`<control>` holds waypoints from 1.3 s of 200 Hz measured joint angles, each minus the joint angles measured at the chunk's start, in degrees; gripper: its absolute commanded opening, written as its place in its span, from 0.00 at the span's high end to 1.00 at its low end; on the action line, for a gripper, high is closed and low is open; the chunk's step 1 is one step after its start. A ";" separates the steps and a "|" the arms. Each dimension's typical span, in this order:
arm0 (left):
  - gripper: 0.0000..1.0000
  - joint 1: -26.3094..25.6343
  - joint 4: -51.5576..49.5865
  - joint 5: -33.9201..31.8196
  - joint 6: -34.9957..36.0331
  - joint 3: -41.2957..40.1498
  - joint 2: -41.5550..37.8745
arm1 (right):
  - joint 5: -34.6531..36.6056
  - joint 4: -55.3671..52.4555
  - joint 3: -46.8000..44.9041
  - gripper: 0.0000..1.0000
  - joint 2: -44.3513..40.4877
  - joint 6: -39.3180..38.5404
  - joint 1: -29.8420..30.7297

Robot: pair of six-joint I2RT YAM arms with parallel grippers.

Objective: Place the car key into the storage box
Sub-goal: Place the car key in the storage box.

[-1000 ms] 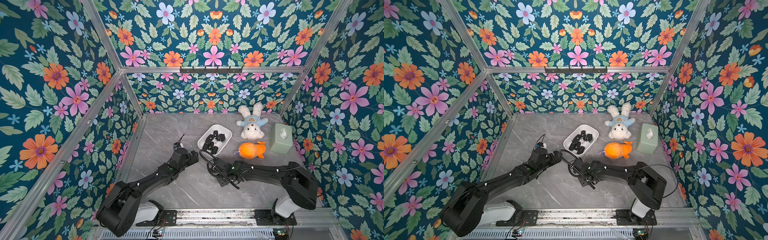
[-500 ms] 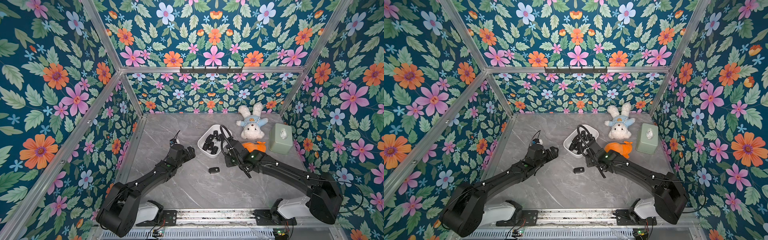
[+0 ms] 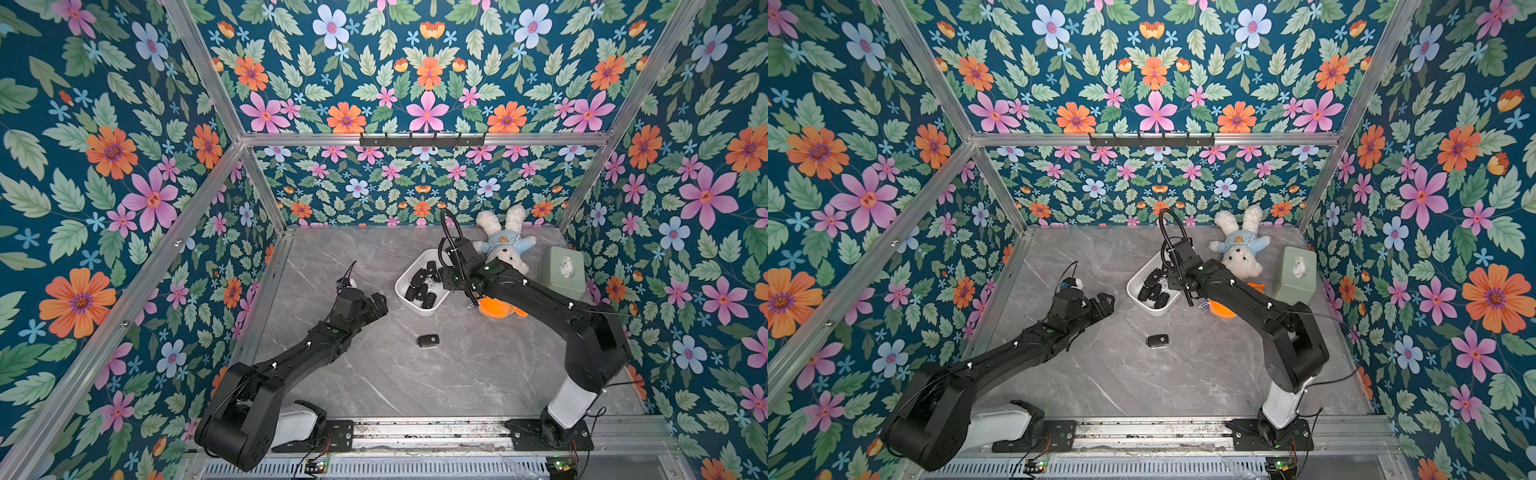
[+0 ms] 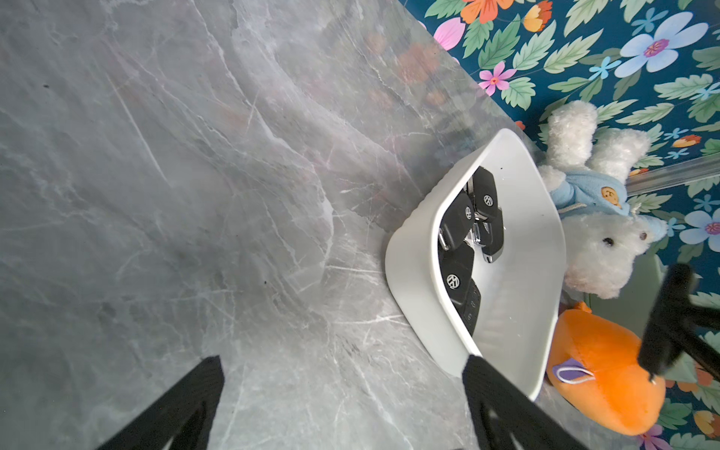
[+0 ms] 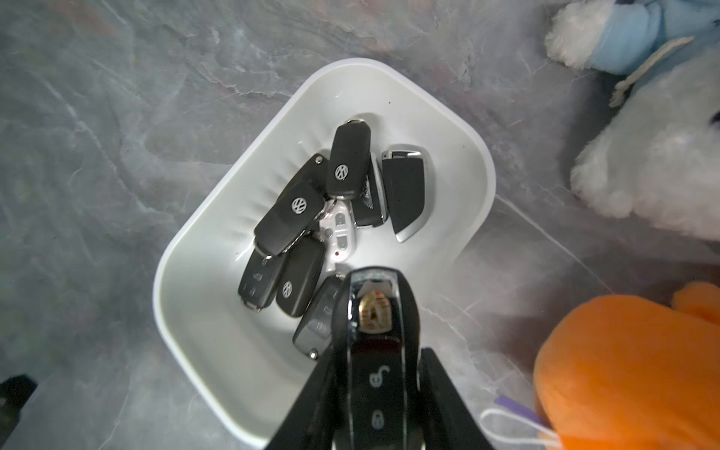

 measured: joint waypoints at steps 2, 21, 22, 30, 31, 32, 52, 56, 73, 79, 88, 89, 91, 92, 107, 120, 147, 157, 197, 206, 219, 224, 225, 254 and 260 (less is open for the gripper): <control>0.00 0.00 0.13 0.13 0.07 -0.09 0.00 | 0.09 -0.37 0.85 0.65 0.76 0.00 -0.13; 0.00 0.02 0.85 1.27 0.02 -0.79 0.00 | 0.33 -1.88 7.08 0.65 5.90 -0.02 -0.90; 0.00 0.02 0.92 1.29 0.02 -0.83 0.00 | 0.37 -1.92 7.32 0.65 6.10 -0.02 -0.92; 0.00 0.02 1.57 1.40 -0.04 -1.25 -0.04 | 0.50 -2.38 9.44 0.65 7.93 -0.02 -1.18; 0.00 0.02 1.64 1.40 -0.04 -1.29 -0.04 | 0.50 -2.45 9.68 0.65 8.15 -0.02 -1.22; 0.00 0.02 1.70 1.42 -0.07 -1.33 -0.07 | 0.48 -2.56 10.14 0.65 8.57 -0.02 -1.29; 0.00 0.02 3.06 2.64 -1.05 -2.27 -0.11 | 0.57 -3.61 14.40 0.65 12.61 -0.09 -2.03; 0.00 0.02 3.26 2.75 -1.09 -2.43 -0.11 | 0.70 -3.91 15.19 0.65 13.40 -0.13 -2.21; 0.00 0.04 3.96 3.15 -1.31 -2.86 -0.11 | 0.98 -5.20 18.05 0.64 16.33 -0.22 -2.84; 0.00 0.04 4.28 3.43 -1.29 -2.93 -0.13 | 1.11 -5.42 18.75 0.64 17.16 -0.22 -3.02; 0.00 0.09 4.59 3.91 -1.29 -2.95 -0.17 | 1.29 -5.84 19.61 0.64 18.21 -0.22 -3.19; 0.00 0.09 4.63 3.98 -1.29 -2.95 -0.20 | 1.31 -5.86 19.74 0.64 18.40 -0.22 -3.21; 0.00 0.09 4.70 4.04 -1.29 -2.95 -0.22 | 1.29 -5.88 19.87 0.64 18.60 -0.22 -3.21; 0.00 0.09 4.72 4.07 -1.29 -2.95 -0.22 | 1.29 -5.90 19.96 0.64 18.71 -0.22 -3.23; 0.00 0.11 5.01 4.17 -1.27 -2.93 -0.48 | 1.27 -5.97 21.03 0.64 20.28 -0.22 -3.32; 0.00 0.17 5.01 4.26 -1.25 -2.93 -0.76 | 1.18 -6.21 21.73 0.64 21.57 -0.22 -3.48; 0.00 0.28 5.01 4.37 -1.18 -2.91 -1.27 | 1.07 -6.29 22.82 0.63 23.71 -0.22 -3.67; 0.00 0.28 5.01 4.39 -1.07 -2.91 -1.44 | 1.07 -6.29 22.95 0.62 24.44 -0.22 -3.76; 0.00 0.28 4.98 4.39 -1.05 -2.93 -2.08 | 1.03 -6.45 23.71 0.60 26.18 -0.20 -4.11; 0.00 0.31 4.94 4.39 -1.05 -2.93 -2.23 | 0.81 -6.47 23.80 0.59 26.47 -0.20 -4.20; 0.00 0.31 4.94 4.39 -1.05 -2.93 -2.36 | 0.66 -6.51 23.91 0.57 26.88 -0.17 -4.31; 0.00 0.31 4.92 4.39 -1.05 -2.93 -2.43 | 0.66 -6.54 23.93 0.57 26.99 -0.15 -4.33; 0.00 0.31 4.90 4.39 -1.05 -2.93 -2.45 | 0.66 -6.54 23.93 0.57 26.99 -0.15 -4.33; 0.00 0.31 4.52 4.39 -1.05 -2.93 -2.99 | 0.72 -7.39 24.98 0.54 27.10 -0.02 -4.42; 0.00 0.31 4.50 4.39 -1.05 -2.93 -3.06 | 0.81 -7.43 25.24 0.53 26.99 -0.02 -4.42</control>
